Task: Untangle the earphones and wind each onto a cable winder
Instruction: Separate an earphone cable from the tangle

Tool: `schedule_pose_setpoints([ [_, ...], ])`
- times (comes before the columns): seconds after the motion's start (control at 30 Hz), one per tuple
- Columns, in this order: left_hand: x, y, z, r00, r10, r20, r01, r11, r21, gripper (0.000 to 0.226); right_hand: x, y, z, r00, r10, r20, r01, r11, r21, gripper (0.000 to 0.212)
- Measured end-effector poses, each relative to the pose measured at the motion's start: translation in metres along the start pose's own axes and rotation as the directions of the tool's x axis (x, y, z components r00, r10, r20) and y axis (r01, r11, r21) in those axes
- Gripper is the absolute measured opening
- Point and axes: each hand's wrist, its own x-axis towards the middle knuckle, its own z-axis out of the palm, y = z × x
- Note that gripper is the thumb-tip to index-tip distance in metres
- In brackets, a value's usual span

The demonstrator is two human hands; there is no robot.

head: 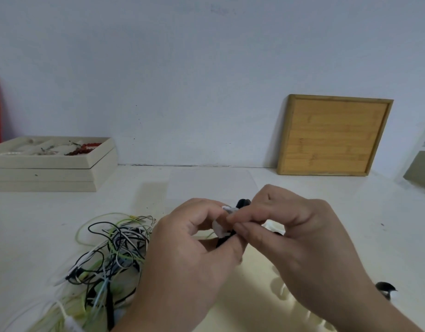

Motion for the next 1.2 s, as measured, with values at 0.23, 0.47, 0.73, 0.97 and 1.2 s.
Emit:
schedule_pose_setpoints([
  [0.23,0.002,0.007,-0.001,0.989,-0.148,-0.009,0.145,0.978,-0.153,0.014,0.000,0.006,-0.001,0.995,0.071,-0.076,-0.079,0.991,-0.109,0.028],
  [0.47,0.007,0.008,-0.002,0.963,-0.247,-0.108,0.197,0.919,-0.341,0.008,0.006,0.011,-0.003,0.943,0.309,0.127,-0.333,0.892,0.306,0.037],
  [0.73,0.007,0.007,-0.004,0.951,-0.292,-0.101,0.234,0.894,-0.383,0.011,0.005,0.011,-0.002,0.954,0.271,0.127,-0.299,0.886,0.355,0.019],
  [0.97,0.008,0.008,-0.006,0.963,-0.267,-0.023,0.239,0.893,-0.381,0.013,0.007,0.009,-0.001,0.955,0.287,0.069,-0.292,0.886,0.361,0.014],
  [1.2,0.009,0.005,-0.009,0.958,-0.280,-0.065,0.243,0.910,-0.337,0.014,0.004,0.012,0.002,0.945,0.317,0.086,-0.327,0.885,0.332,0.023],
])
